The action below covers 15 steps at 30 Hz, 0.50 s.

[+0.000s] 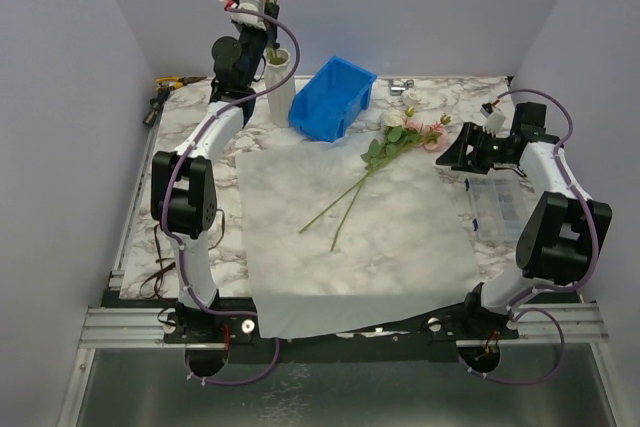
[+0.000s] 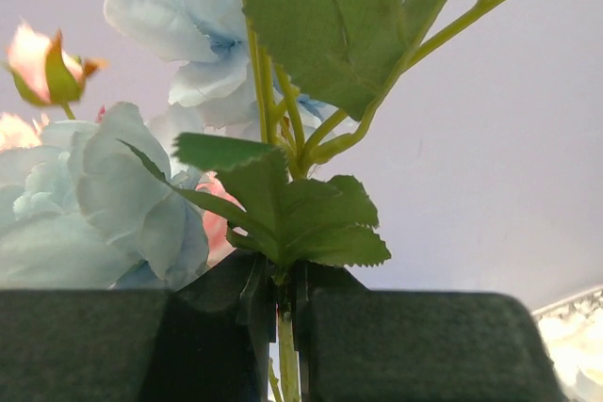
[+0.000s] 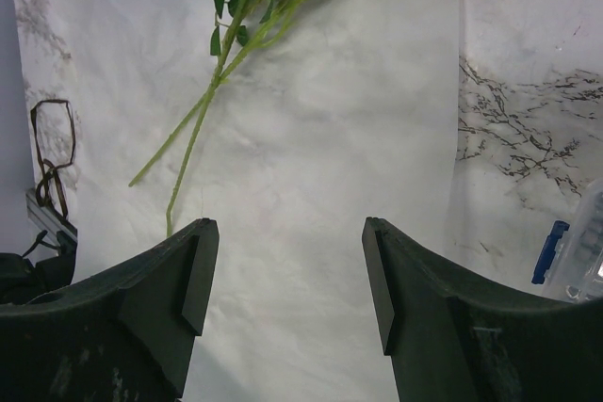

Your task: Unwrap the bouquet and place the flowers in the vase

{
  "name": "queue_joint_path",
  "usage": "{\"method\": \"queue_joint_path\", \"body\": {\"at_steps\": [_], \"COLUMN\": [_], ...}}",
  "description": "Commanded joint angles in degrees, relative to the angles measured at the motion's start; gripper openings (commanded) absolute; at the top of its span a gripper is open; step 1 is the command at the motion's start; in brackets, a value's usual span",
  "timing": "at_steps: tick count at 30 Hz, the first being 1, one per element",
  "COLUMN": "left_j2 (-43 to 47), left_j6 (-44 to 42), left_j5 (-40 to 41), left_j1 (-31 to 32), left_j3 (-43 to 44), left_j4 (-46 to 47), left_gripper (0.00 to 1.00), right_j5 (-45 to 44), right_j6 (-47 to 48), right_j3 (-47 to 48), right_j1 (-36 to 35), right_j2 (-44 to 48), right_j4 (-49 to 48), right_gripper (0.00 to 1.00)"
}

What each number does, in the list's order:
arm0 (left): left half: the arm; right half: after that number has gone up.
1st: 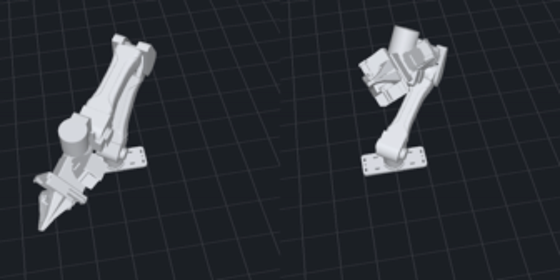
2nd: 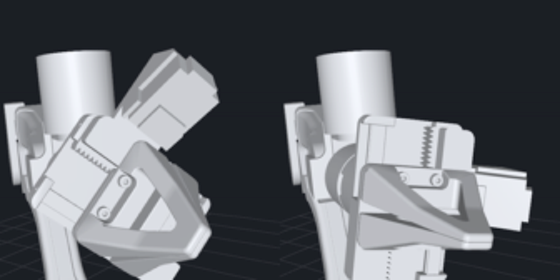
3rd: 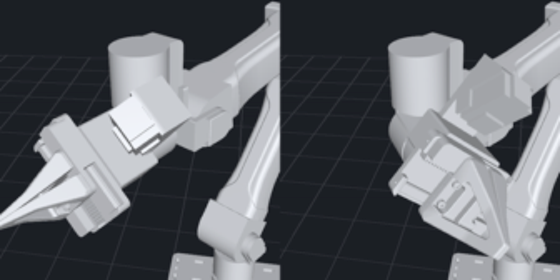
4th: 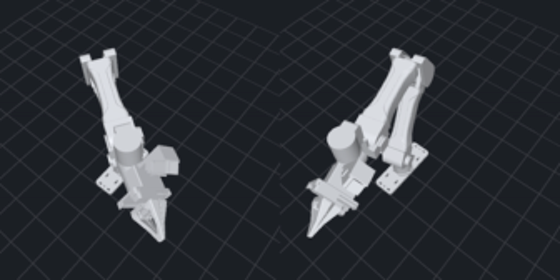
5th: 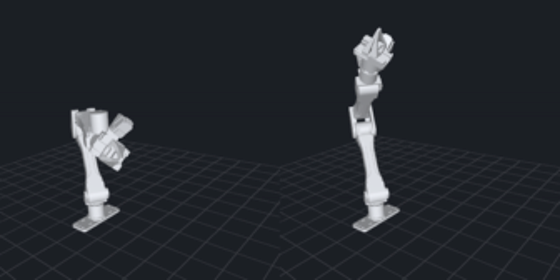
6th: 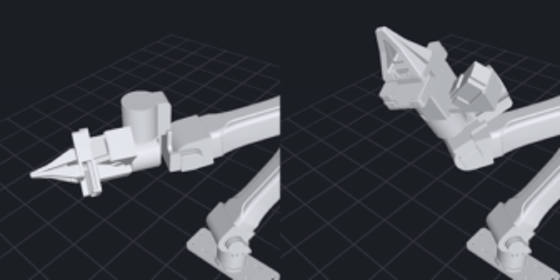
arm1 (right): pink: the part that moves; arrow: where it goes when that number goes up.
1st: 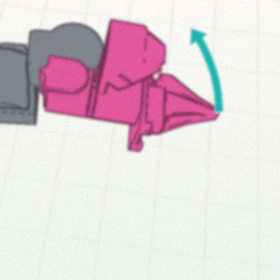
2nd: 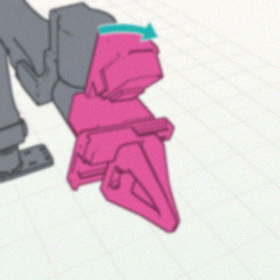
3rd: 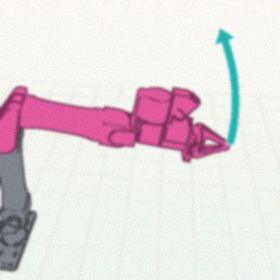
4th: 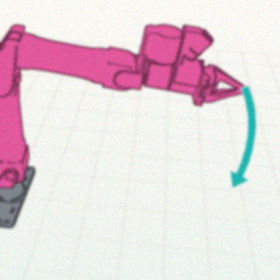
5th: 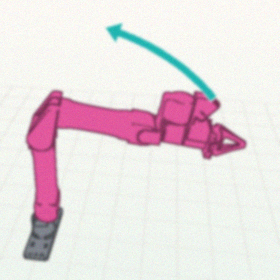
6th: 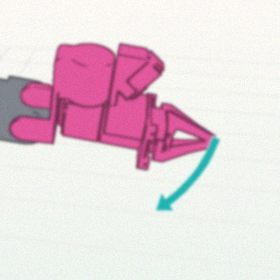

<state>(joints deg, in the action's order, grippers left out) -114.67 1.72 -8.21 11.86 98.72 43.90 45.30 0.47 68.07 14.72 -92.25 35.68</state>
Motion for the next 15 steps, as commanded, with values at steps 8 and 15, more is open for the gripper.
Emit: {"method": "queue_joint_path", "body": {"at_steps": [8,15], "left_j2": [0.42,3.95], "left_j6": [2.77,4.5], "left_j5": [2.32,1.75], "left_j1": [-0.21,-0.25], "left_j3": [1.24,1.2], "left_j4": [-13.49,-24.82], "left_gripper": [0.28,0.49], "right_j5": [0.23,0.41], "right_j6": [-0.11,-0.13], "right_j3": [0.94,0.57], "right_j1": [0.38,0.31], "right_j2": [-0.68,-0.74], "right_j4": [-0.09,-0.35], "right_gripper": [0.72,0.72]}}
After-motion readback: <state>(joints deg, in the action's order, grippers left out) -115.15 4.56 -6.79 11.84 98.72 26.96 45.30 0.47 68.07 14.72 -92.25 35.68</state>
